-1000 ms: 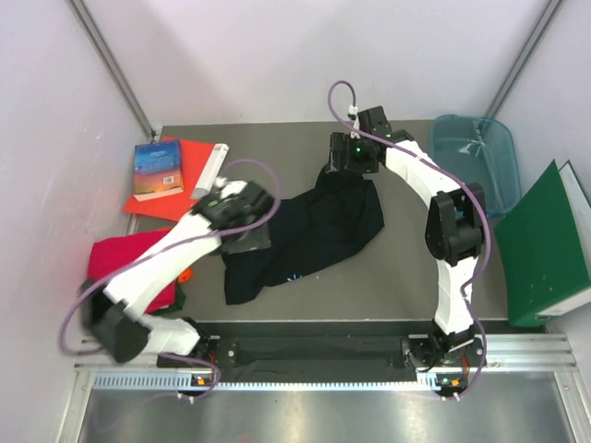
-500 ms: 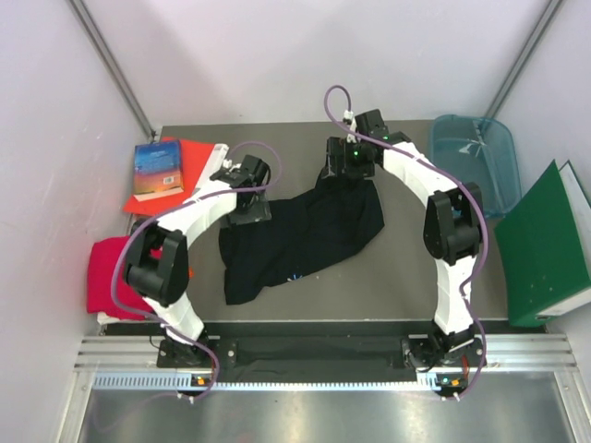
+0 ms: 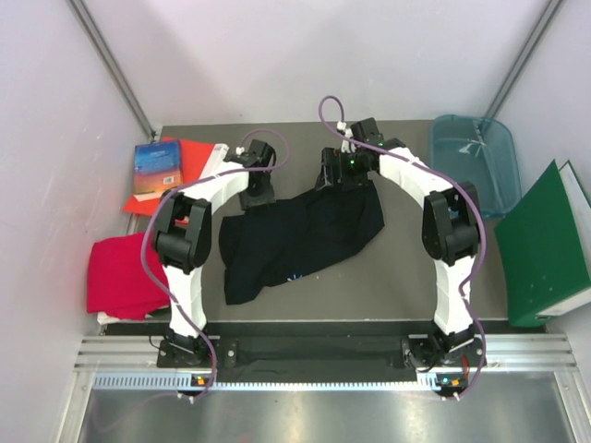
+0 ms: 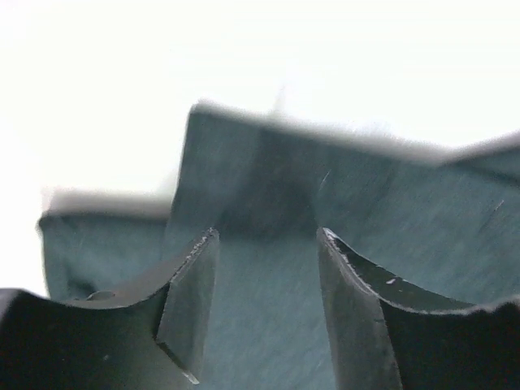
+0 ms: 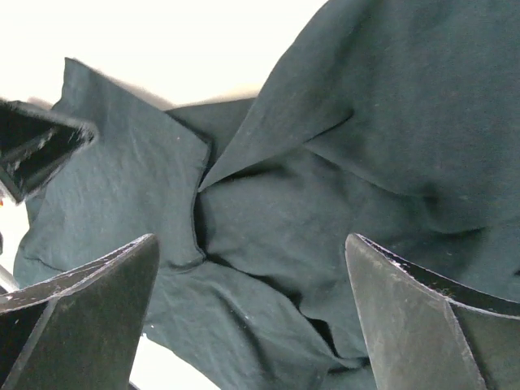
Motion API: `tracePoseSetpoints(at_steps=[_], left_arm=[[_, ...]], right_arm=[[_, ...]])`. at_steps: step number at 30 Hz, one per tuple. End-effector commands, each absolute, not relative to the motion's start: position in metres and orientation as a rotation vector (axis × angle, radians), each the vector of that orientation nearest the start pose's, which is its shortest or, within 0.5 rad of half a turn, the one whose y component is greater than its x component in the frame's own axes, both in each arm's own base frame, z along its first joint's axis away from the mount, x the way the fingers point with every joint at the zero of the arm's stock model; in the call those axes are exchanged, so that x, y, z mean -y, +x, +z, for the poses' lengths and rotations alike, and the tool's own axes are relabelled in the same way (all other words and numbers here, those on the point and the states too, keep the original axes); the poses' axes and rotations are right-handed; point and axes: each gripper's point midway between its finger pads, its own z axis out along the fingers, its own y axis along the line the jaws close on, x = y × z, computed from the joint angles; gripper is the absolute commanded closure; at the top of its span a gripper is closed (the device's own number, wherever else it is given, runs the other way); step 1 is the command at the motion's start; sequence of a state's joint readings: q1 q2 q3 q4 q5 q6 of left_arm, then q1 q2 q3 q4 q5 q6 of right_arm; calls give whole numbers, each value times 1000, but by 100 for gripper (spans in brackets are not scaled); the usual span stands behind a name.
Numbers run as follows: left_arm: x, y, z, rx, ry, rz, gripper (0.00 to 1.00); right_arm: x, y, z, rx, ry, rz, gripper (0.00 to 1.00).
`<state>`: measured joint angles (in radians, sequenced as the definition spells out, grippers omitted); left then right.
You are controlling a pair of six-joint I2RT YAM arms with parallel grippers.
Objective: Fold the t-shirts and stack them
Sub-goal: Flatten out the tshirt
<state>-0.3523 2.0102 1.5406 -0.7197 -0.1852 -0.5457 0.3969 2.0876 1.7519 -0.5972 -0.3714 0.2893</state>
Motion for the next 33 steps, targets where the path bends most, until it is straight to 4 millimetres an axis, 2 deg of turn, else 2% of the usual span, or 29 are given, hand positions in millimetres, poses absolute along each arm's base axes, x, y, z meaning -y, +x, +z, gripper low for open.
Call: tracePoseSetpoints(at_steps=[1, 2, 5, 8, 10, 11, 12, 15, 18, 22, 24, 25, 27, 28, 29, 30, 31, 32, 33], left_arm=[[141, 443, 51, -2672, -323, -6, 39], [138, 441, 42, -2701, -328, 27, 31], [134, 445, 39, -2699, -344, 41, 25], [133, 445, 37, -2693, -354, 11, 29], [133, 447, 34, -2695, -360, -3, 48], [133, 446, 29, -2708, -367, -3, 63], [133, 446, 29, -2712, -373, -5, 100], [132, 448, 38, -2703, -392, 1, 100], [131, 456, 64, -2636, -385, -13, 100], [130, 473, 125, -2506, -380, -56, 100], [131, 472, 159, -2455, -372, -97, 100], [137, 469, 182, -2422, -358, -157, 100], [141, 460, 201, -2407, -345, -214, 100], [144, 448, 213, -2400, -339, -257, 100], [149, 438, 218, -2412, -335, -300, 100], [148, 419, 208, -2466, -333, -296, 100], [151, 402, 222, -2450, -317, -324, 100], [154, 388, 221, -2472, -311, -357, 100], [153, 364, 202, -2541, -309, -351, 100]], right_arm=[[-275, 432, 116, -2524, -357, 782, 4], [-275, 431, 115, -2528, -358, 781, 4], [-275, 430, 115, -2531, -370, 775, 4], [-275, 429, 112, -2535, -374, 775, 4], [-274, 429, 111, -2538, -375, 774, 4], [-274, 428, 110, -2544, -375, 775, 4], [-274, 428, 109, -2544, -379, 769, 4], [-273, 428, 108, -2549, -382, 765, 4], [-273, 427, 109, -2550, -380, 767, 4], [-271, 427, 106, -2556, -367, 759, 4], [-270, 426, 106, -2558, -362, 750, 4], [-270, 426, 107, -2557, -362, 747, 4], [-269, 427, 107, -2554, -357, 736, 4], [-268, 429, 108, -2551, -353, 730, 4], [-267, 429, 109, -2550, -350, 725, 4], [-266, 430, 110, -2549, -344, 720, 4], [-265, 431, 110, -2548, -339, 717, 4], [-265, 431, 110, -2550, -331, 717, 4], [-263, 433, 111, -2549, -324, 713, 4]])
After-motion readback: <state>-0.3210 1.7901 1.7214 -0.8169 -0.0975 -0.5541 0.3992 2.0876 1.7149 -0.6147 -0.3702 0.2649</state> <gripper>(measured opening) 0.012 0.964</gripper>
